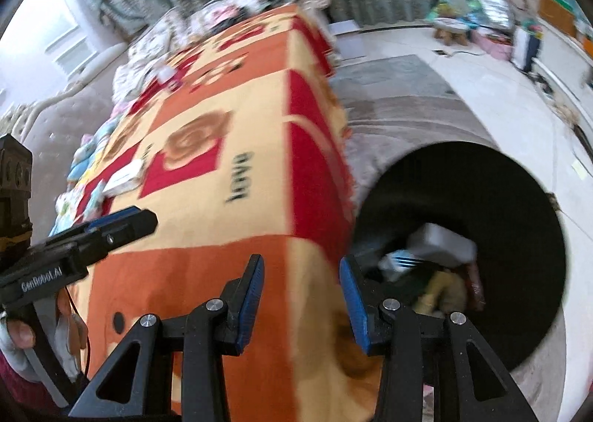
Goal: Collect trash
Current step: 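Grasp the teal tissue pack with left gripper while right gripper grasps white medicine box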
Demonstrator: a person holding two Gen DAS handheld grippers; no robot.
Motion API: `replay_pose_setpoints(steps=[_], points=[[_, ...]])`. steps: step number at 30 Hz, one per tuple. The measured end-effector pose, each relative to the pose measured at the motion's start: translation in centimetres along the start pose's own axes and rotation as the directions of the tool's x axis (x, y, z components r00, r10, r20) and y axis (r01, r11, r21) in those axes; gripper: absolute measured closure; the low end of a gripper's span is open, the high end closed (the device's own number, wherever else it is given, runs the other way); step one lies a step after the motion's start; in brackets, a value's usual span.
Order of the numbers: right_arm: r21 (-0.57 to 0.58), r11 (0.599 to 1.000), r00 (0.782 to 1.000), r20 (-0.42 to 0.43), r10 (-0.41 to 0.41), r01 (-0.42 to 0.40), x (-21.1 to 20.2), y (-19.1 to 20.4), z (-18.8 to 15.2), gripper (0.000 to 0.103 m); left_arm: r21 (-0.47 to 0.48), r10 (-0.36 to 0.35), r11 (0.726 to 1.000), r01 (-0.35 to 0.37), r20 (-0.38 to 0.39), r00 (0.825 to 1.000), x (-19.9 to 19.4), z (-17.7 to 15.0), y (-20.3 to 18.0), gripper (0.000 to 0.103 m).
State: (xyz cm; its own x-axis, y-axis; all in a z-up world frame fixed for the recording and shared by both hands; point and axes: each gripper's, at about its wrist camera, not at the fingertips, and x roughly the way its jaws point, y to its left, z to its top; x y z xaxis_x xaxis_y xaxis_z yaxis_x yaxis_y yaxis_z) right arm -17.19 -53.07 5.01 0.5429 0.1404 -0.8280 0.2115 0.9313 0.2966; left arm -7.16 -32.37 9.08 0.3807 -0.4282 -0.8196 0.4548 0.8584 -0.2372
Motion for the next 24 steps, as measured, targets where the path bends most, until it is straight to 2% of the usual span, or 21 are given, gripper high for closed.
replay_pose_setpoints(steps=[6, 12, 17, 24], points=[[-0.119, 0.989, 0.994, -0.069, 0.082, -0.090, 4.1, 6.8, 1.2, 0.060, -0.102, 0.131, 0.987, -0.126, 0.045, 0.990, -3.0, 0.7, 8.7, 0.048], [-0.230, 0.961, 0.984, -0.121, 0.127, -0.153, 7.3, 13.0, 2.3, 0.057, -0.230, 0.261, 0.942, -0.246, 0.037, 0.965, -4.4, 1.5, 17.1, 0.048], [-0.267, 0.944, 0.977, -0.142, 0.161, -0.195, 8.9, 16.6, 3.3, 0.055, -0.289, 0.295, 0.916, -0.278, 0.017, 0.955, -3.5, 2.2, 21.1, 0.048], [-0.364, 0.902, 0.971, -0.142, 0.193, -0.233, 10.4, 21.0, 5.6, 0.040, -0.347, 0.256, 0.903, -0.255, -0.042, 0.966, -1.5, 1.8, 24.4, 0.048]])
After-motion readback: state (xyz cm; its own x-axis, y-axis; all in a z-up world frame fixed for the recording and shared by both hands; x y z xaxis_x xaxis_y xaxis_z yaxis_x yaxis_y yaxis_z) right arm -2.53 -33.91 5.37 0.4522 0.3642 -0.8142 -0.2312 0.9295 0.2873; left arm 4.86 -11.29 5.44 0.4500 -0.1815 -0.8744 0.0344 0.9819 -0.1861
